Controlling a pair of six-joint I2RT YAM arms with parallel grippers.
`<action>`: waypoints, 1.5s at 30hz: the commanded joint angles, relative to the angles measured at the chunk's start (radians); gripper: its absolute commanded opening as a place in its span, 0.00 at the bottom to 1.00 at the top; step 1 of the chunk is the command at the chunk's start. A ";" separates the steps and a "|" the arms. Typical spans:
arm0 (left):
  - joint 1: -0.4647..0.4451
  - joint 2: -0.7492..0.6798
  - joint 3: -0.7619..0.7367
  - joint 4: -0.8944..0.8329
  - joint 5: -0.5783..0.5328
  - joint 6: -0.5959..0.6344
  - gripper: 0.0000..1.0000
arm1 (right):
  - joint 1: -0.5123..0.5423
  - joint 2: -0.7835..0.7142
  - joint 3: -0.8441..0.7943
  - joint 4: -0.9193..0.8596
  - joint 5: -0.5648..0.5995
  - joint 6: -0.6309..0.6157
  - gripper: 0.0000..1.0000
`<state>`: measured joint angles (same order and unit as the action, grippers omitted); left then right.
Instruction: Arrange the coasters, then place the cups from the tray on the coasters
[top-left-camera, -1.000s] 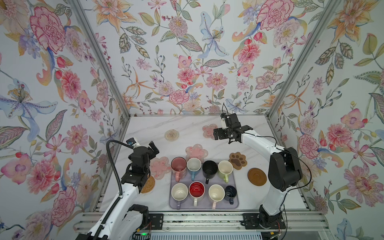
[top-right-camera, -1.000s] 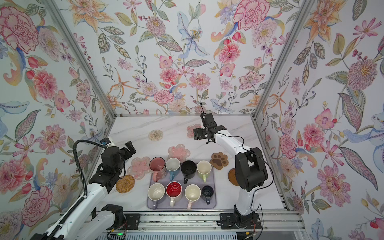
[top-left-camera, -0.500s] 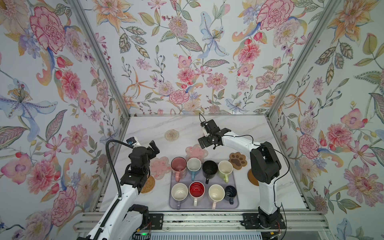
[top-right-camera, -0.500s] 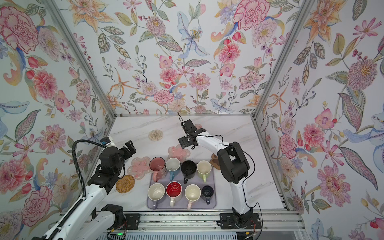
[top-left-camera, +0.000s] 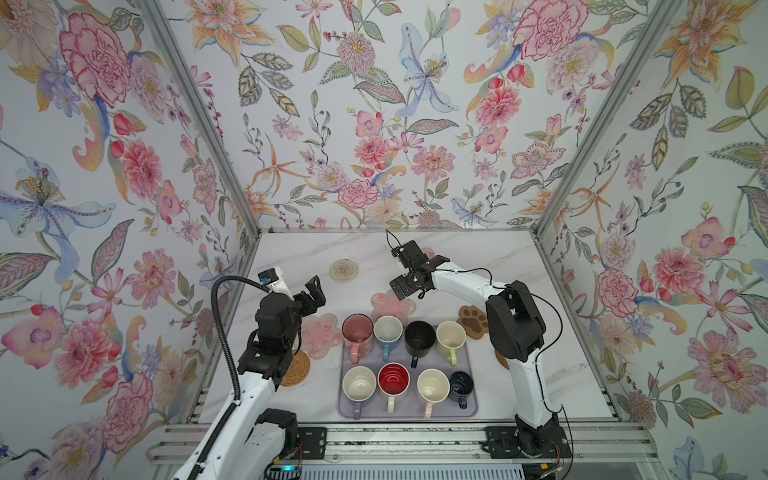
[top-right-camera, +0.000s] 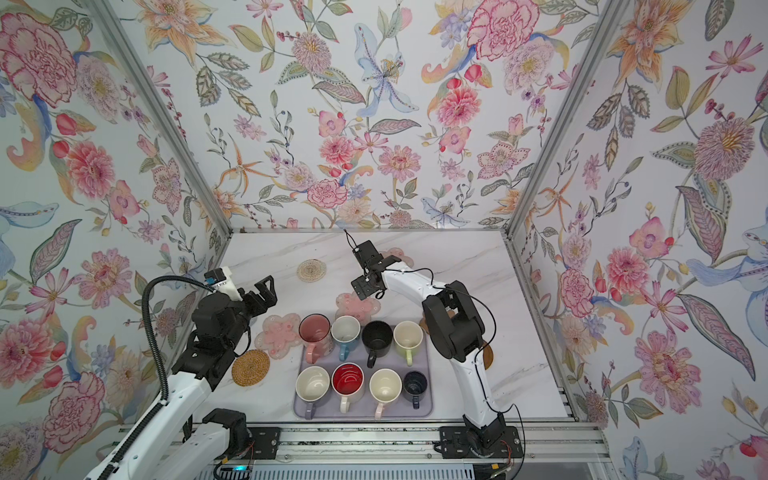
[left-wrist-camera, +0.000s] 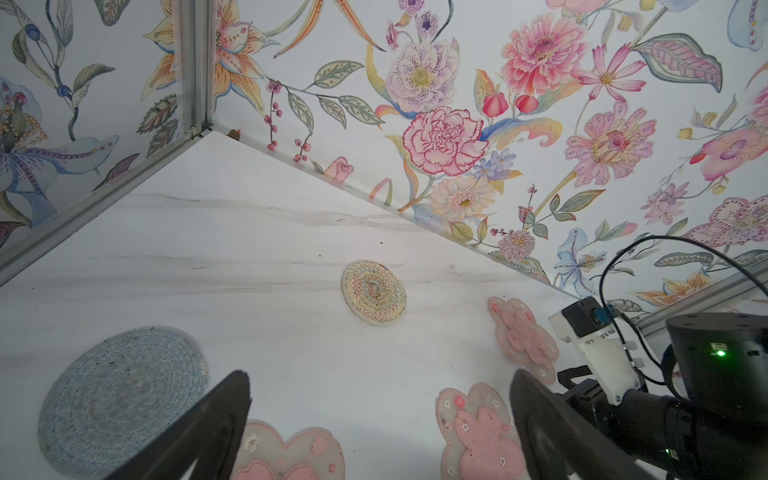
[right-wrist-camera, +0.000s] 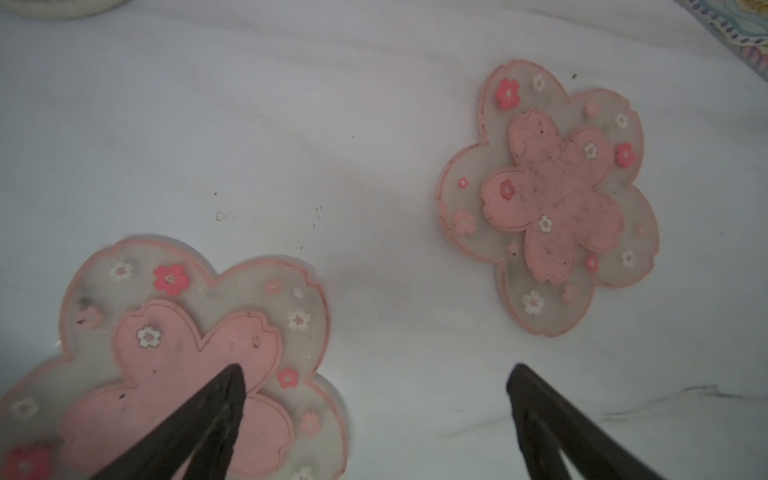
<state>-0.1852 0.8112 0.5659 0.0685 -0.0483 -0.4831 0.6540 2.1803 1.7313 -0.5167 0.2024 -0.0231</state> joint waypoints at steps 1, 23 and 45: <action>0.006 -0.015 0.020 0.010 0.002 0.033 0.99 | -0.004 0.032 0.036 -0.038 0.028 -0.021 0.99; 0.006 -0.081 0.009 -0.018 -0.036 0.032 0.99 | -0.001 0.138 0.109 -0.042 0.089 -0.005 0.99; 0.007 -0.080 0.023 -0.043 -0.061 0.043 0.99 | -0.006 0.298 0.301 -0.045 0.114 0.023 0.99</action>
<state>-0.1844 0.7292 0.5659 0.0448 -0.0875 -0.4625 0.6540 2.4042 1.9980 -0.5854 0.2970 -0.0216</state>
